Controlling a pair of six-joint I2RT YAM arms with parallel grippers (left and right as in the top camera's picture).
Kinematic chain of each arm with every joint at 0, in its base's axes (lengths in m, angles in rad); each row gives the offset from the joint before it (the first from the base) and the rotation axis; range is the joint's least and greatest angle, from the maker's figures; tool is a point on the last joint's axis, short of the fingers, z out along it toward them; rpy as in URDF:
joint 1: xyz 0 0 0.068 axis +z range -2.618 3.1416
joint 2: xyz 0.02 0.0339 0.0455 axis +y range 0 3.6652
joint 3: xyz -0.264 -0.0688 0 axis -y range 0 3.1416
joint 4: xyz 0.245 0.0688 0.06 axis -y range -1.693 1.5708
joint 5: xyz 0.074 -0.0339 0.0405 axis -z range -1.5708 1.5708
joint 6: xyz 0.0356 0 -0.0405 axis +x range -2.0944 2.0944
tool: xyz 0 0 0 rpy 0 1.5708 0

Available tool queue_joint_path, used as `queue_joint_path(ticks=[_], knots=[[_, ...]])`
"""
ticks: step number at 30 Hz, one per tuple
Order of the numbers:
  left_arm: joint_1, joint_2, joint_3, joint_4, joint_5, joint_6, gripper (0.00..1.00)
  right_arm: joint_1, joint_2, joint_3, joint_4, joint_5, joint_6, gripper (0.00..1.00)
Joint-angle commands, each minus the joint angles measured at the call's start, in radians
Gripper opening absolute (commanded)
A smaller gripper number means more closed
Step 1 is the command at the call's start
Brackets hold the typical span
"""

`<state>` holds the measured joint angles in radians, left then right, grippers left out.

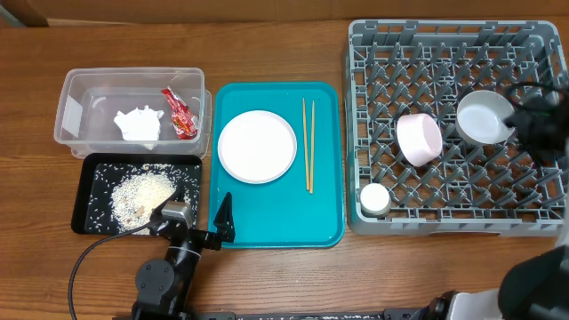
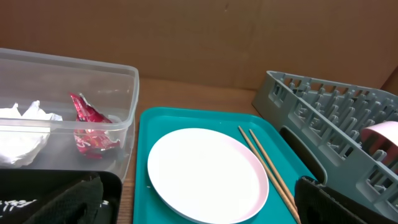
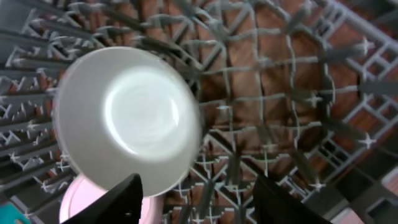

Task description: Sort waste into correct bins and load items into the dishwasher

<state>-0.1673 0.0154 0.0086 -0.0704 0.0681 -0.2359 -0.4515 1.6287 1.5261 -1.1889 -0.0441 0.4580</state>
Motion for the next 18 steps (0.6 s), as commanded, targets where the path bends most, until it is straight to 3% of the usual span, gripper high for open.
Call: queue_joint_path(ticks=[1, 6, 8, 11, 14, 18], knots=[[0.011, -0.010, -0.004, -0.001, 0.007, -0.011, 1.00, -0.035, 0.060, 0.024, -0.005, -0.170, -0.059, 0.59], [0.011, -0.010, -0.004, -0.001, 0.007, -0.011, 1.00, -0.026, 0.134, 0.024, -0.002, -0.245, -0.118, 0.57], [0.011, -0.010, -0.004, -0.001, 0.007, -0.011, 1.00, -0.021, 0.161, 0.023, -0.010, -0.238, -0.107, 0.40], [0.011, -0.010, -0.004, -0.001, 0.007, -0.011, 1.00, -0.020, 0.180, 0.005, -0.018, -0.181, -0.036, 0.31], [0.011, -0.010, -0.004, -0.001, 0.007, -0.011, 1.00, -0.020, 0.179, -0.002, -0.027, -0.097, -0.009, 0.04], [0.011, -0.010, -0.004, -0.001, 0.007, -0.011, 1.00, -0.020, 0.143, 0.009, -0.035, -0.018, -0.013, 0.04]])
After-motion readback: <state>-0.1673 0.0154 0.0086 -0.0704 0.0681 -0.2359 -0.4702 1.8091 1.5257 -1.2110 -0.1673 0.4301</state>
